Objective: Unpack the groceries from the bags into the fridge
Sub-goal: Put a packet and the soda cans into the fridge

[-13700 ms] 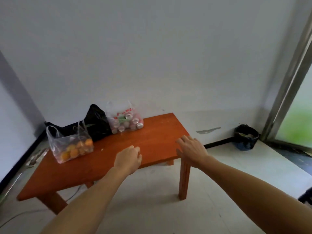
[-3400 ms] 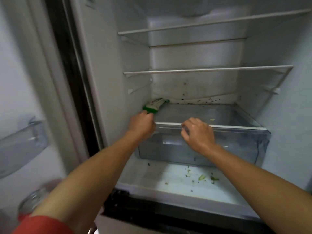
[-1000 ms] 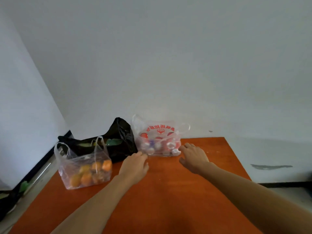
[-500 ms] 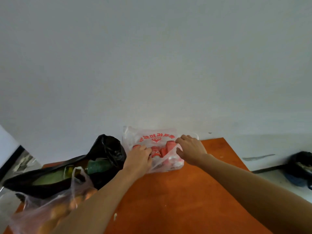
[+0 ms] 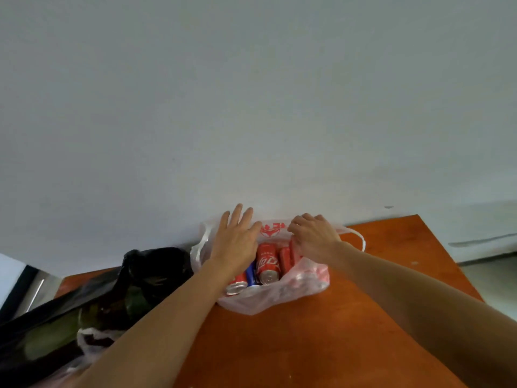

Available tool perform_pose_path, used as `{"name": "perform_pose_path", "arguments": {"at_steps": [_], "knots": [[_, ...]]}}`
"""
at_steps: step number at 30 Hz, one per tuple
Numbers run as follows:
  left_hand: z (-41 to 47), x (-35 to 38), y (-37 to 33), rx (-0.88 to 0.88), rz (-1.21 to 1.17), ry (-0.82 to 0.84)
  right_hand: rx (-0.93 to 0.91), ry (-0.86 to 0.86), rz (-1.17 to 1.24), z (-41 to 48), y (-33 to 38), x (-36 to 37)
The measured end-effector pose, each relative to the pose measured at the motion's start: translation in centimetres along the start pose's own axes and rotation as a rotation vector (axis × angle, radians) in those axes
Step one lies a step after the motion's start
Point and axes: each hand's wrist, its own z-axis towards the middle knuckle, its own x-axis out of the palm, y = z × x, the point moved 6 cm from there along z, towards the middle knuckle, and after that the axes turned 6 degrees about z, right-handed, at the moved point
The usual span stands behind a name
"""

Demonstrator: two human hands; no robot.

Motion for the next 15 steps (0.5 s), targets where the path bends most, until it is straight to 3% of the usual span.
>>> {"name": "perform_pose_path", "arguments": {"at_steps": [10,15], "knots": [[1.6,11.9,-1.8,0.05,-0.064,0.305,0.35,0.078,0.336,-0.4,-3.8,6.3],[0.8,13.5,-2.8,0.155,-0.026,0.267,0.518,0.201,0.347,0.6,-3.6,8.3]]}}
